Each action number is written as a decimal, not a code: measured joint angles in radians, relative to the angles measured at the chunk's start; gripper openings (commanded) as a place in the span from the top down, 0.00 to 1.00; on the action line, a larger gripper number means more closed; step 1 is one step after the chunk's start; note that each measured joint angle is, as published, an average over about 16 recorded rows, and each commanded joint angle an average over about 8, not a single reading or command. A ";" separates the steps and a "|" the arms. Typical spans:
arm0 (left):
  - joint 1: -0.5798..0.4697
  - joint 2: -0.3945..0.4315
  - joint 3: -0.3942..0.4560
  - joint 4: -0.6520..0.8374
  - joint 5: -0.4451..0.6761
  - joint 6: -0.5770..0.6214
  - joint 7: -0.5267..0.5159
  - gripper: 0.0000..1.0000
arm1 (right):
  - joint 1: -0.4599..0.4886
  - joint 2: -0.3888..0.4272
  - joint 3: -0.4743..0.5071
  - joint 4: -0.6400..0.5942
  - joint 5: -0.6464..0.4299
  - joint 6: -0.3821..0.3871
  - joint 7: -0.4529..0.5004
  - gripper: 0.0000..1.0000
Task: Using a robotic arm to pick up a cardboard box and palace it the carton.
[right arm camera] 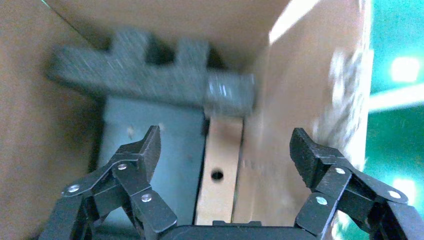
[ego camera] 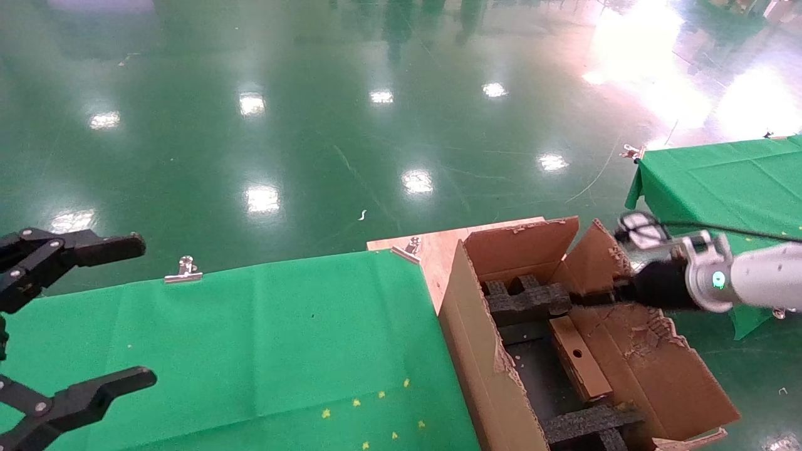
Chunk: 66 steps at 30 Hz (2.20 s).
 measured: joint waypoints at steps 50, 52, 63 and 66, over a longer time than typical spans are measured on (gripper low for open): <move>0.000 0.000 0.000 0.000 0.000 0.000 0.000 0.00 | -0.082 0.047 0.530 0.456 0.177 -0.405 -0.372 0.00; 0.000 0.000 0.000 0.000 0.000 0.000 0.000 0.00 | -0.108 0.041 0.572 0.464 0.181 -0.421 -0.380 0.00; 0.000 0.000 0.000 0.000 0.000 0.000 0.000 0.00 | -0.252 0.011 0.801 0.510 0.204 -0.512 -0.425 0.00; 0.000 0.000 0.000 0.000 0.000 0.000 0.000 0.00 | -0.291 0.003 0.863 0.523 0.211 -0.537 -0.437 0.00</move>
